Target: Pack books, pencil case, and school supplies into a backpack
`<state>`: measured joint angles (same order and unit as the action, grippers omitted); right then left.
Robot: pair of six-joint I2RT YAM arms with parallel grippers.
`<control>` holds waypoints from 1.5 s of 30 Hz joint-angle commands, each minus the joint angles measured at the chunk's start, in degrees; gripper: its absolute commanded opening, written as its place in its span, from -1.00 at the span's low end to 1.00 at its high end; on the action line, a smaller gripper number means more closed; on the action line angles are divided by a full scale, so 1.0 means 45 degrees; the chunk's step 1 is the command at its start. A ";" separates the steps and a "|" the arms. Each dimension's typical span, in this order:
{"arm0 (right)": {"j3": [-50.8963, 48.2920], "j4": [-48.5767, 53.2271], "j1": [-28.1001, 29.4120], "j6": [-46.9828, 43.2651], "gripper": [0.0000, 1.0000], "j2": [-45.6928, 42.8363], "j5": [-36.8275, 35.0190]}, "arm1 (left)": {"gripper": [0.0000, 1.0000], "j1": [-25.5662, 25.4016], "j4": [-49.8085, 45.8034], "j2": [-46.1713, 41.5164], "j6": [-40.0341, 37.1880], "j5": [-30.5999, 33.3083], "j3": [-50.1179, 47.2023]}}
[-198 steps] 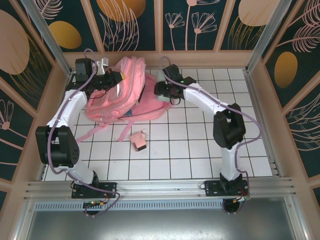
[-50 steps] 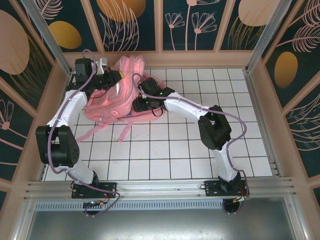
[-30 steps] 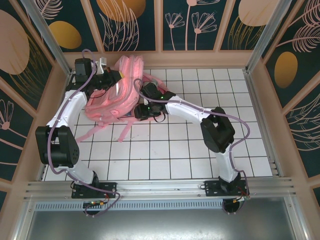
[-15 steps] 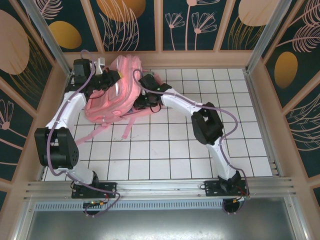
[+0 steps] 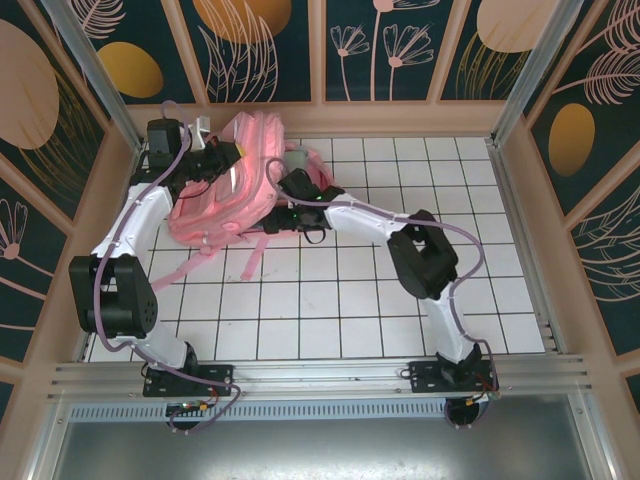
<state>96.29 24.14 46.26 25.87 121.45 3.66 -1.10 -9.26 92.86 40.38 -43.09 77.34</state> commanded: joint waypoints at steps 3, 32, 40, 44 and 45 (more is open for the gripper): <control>-0.1098 -0.0289 -0.0618 -0.0052 0.98 -0.2343 -0.0132 | -1.00 0.0050 0.0730 0.0064 -0.0256 -0.0651 0.0556; 0.4696 0.0917 -0.3867 0.0282 0.49 0.3324 -0.5079 | -1.00 0.0044 -0.0275 -0.0140 -0.1045 -0.0373 0.0255; 0.4642 0.0325 -0.4385 0.0793 0.18 0.3019 -0.6636 | -1.00 0.0055 -0.0865 -0.0361 -0.1685 -0.0148 0.0270; 0.3652 0.0360 -0.5003 0.2277 0.14 0.2263 -0.6463 | -1.00 0.0060 -0.1083 -0.0477 -0.1937 0.0041 0.0294; 0.2999 0.0007 -0.5225 0.2746 0.14 0.1839 -0.6140 | -1.00 0.0054 -0.1124 -0.0485 -0.1979 0.0044 0.0293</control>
<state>113.86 26.04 29.12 31.24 136.07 -17.04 -1.23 -12.49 93.12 34.52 -43.88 77.69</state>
